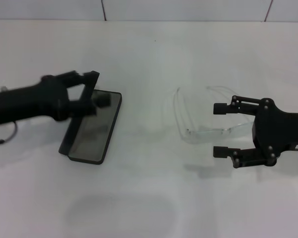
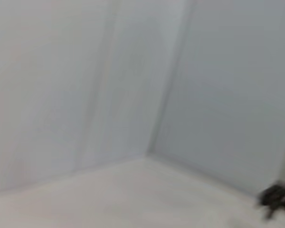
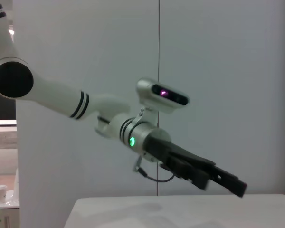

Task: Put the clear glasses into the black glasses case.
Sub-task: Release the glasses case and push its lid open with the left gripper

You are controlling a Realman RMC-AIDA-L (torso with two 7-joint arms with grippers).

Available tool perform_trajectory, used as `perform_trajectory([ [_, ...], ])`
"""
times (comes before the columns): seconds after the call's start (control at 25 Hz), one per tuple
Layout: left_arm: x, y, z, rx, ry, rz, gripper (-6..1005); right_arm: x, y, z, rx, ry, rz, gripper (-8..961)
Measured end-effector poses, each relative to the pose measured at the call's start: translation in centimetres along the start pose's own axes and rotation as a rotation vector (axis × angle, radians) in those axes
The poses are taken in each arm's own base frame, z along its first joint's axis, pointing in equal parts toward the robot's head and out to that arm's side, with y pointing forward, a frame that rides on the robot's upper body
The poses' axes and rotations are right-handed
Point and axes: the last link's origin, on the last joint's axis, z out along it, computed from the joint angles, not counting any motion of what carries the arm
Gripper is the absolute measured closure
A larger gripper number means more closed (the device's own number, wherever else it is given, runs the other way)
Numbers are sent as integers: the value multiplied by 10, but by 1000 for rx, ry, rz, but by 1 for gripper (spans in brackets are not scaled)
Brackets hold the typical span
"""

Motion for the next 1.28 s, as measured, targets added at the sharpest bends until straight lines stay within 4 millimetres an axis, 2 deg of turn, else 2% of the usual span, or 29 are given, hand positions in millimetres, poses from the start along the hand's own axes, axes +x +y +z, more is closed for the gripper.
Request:
perform_trajectory([
  [0.2, 11, -13, -8, 187, -148, -75, 127, 1, 0, 0, 2, 6, 2, 124],
  [0.36, 10, -14, -9, 269, -212, -93, 140, 2, 0, -1, 6, 10, 3, 124],
  [0.68, -4, -21, -5, 305, -263, -143, 164, 2, -1, 0, 8, 13, -2, 124],
  [1.28, -11, -33, 14, 329, -349, -149, 211, 3, -1, 3, 10, 15, -22, 123],
])
